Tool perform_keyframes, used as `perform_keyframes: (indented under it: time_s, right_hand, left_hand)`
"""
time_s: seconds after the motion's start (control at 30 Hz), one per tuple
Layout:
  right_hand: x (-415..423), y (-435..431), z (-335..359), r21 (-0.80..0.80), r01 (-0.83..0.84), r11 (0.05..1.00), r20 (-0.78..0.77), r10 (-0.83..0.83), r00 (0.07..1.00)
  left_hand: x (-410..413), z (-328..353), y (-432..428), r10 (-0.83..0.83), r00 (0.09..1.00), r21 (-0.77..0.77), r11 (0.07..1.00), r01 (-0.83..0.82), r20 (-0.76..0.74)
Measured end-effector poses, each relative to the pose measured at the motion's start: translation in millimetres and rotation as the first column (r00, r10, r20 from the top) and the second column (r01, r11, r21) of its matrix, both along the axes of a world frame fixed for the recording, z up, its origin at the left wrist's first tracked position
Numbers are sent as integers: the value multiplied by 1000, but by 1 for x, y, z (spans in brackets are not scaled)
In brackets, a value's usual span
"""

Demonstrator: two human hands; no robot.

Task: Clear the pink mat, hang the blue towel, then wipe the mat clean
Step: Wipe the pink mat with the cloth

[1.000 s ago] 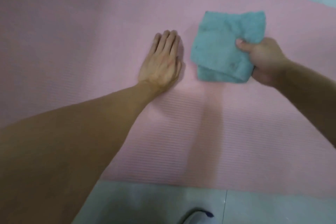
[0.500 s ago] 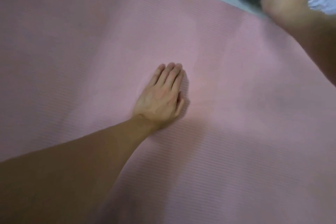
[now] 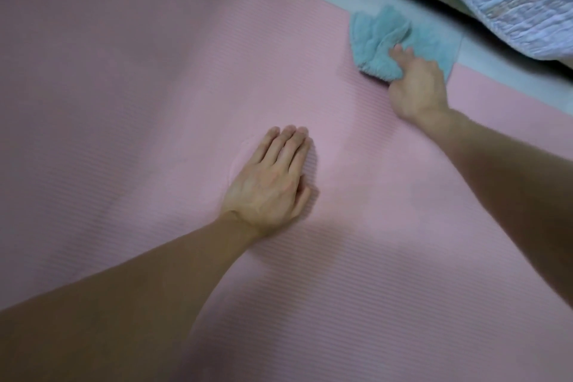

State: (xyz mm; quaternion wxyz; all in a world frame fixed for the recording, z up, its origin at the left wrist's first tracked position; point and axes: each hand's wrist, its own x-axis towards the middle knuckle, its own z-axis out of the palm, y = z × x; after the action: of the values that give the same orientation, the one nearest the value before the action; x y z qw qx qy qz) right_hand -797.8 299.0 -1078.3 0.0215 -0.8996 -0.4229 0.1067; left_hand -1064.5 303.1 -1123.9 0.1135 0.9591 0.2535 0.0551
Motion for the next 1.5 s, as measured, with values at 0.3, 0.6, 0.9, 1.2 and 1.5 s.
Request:
perform_keyframes:
  time_s: [0.3, 0.6, 0.9, 1.2, 1.5]
  right_hand:
    - [-101, -86, -15, 137, -48, 989, -53, 56, 997]
    - [-205, -167, -18, 167, -32, 985, -143, 56, 988]
    - [-253, -197, -16, 195, -25, 981, -116, 49, 992]
    - [-248, -197, -19, 137, -91, 986, -76, 102, 992]
    - [-265, -208, -11, 202, 16, 979, -200, 25, 979]
  left_hand:
    - [0, 2, -2, 5, 1000, 6, 1000, -5, -15]
    - [-4, 1, -3, -31, 999, 31, 999, 32, -26]
    - [-5, 3, -5, -39, 998, 8, 999, 40, -49]
    - [-23, 10, -29, -31, 999, -74, 997, 33, 27]
    - [-75, 6, -69, -187, 982, -83, 978, 189, 28]
